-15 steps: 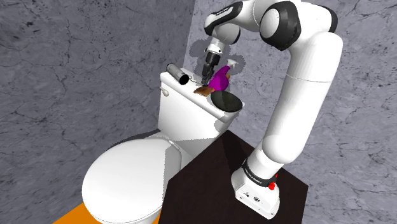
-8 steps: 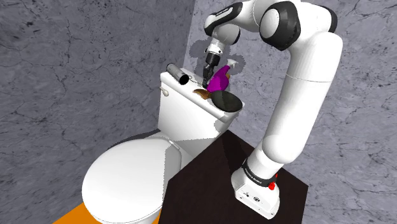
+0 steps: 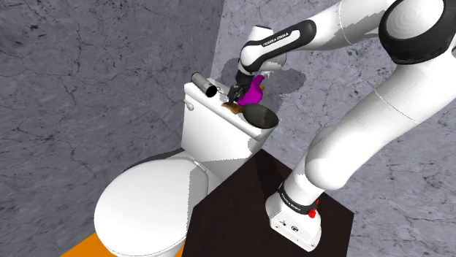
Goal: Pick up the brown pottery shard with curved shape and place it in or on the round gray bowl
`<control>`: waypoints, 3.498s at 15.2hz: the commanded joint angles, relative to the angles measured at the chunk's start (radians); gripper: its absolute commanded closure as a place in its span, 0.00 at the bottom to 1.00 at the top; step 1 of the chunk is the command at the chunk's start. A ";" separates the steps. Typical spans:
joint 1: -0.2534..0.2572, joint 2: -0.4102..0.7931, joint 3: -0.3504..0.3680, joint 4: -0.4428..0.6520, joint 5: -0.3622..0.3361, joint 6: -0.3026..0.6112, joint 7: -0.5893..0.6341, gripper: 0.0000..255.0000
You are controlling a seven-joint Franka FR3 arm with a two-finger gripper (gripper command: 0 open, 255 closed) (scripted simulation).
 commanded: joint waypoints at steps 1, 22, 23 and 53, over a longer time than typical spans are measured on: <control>-0.005 -0.002 0.012 -0.042 -0.031 0.074 0.037 0.00; 0.002 0.055 0.000 -0.058 -0.007 0.144 0.018 1.00; 0.002 0.055 0.000 -0.058 -0.007 0.144 0.018 1.00; -0.090 -0.372 0.052 -0.074 -0.136 -0.254 0.047 1.00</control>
